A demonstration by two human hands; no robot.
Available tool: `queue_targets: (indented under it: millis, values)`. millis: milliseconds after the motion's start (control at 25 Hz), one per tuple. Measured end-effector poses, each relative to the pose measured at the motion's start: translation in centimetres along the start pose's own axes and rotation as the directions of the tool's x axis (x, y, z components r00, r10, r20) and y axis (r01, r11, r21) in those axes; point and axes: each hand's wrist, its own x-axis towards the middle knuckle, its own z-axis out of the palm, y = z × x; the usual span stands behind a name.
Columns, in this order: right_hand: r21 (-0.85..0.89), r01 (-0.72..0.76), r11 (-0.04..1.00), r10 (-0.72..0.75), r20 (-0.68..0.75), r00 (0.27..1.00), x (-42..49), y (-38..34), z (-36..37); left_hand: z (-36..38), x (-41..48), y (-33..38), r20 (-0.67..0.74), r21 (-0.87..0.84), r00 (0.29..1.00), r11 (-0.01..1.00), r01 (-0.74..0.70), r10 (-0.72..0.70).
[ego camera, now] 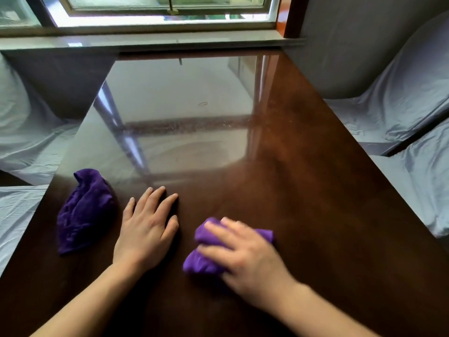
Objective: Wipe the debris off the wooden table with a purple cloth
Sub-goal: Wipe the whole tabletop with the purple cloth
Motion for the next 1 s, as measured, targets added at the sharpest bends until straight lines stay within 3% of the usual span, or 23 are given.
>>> queue_targets:
  millis: [80,160,240,320,360,480,560,640,720,800,840,920,1000]
  values:
    - [-0.028,-0.215,0.976,0.214,-0.053,0.975,0.7,4.3,-1.7,0.1,0.0,0.0,-0.014,-0.01,1.0,1.0,-0.004,0.004]
    - [-0.04,-0.466,0.884,0.459,-0.122,0.88,1.4,7.6,-2.9,0.3,-0.2,-0.2,-0.013,-0.003,1.0,1.0,-0.002,0.002]
    - [0.021,-0.609,0.793,0.598,-0.217,0.771,2.5,7.8,-2.6,0.3,0.3,-0.1,-0.02,-0.007,1.0,1.0,0.001,-0.001]
    - [0.066,-0.612,0.788,0.61,-0.217,0.762,3.4,4.4,-1.3,0.4,0.1,0.0,-0.017,-0.004,1.0,1.0,-0.003,0.003]
    - [0.079,-0.553,0.83,0.557,-0.194,0.808,3.4,2.0,-0.5,0.4,0.1,0.1,-0.021,-0.011,1.0,1.0,-0.005,0.005]
    - [0.036,-0.21,0.977,0.212,-0.044,0.976,0.0,-5.2,1.8,0.1,-0.3,-0.2,-0.063,-0.056,0.997,0.997,-0.052,0.049]
    - [0.002,-0.135,0.991,0.135,-0.044,0.99,-2.5,-3.3,0.7,-0.2,-0.7,-0.3,-0.15,-0.118,0.985,0.988,-0.1,0.082]
    - [-0.024,-0.397,0.918,0.39,-0.14,0.91,-5.2,1.3,-1.6,-0.5,-1.1,-0.2,-0.184,-0.19,0.979,0.974,-0.12,0.085]
    - [-0.028,-0.668,0.744,0.647,-0.223,0.729,-8.3,5.0,-3.8,-1.1,-1.6,0.0,-0.157,-0.249,0.983,0.96,-0.13,0.092]
    - [-0.005,-0.791,0.611,0.762,-0.266,0.59,-10.1,5.5,-4.5,-1.5,-3.1,-0.3,-0.084,-0.233,0.988,0.962,-0.143,0.127]
    - [0.019,-0.81,0.586,0.781,-0.279,0.559,-9.9,4.4,-4.2,-1.6,-4.2,-0.6,-0.052,-0.198,0.988,0.968,-0.154,0.146]
    - [0.08,-0.778,0.623,0.758,-0.304,0.577,-8.9,-0.1,-3.1,-1.9,-7.2,-1.4,0.0,-0.13,0.986,0.977,-0.167,0.168]
    - [0.074,-0.683,0.727,0.669,-0.302,0.679,-8.1,-6.3,-0.7,-2.1,-10.2,-1.9,0.024,-0.096,0.986,0.982,-0.164,0.167]
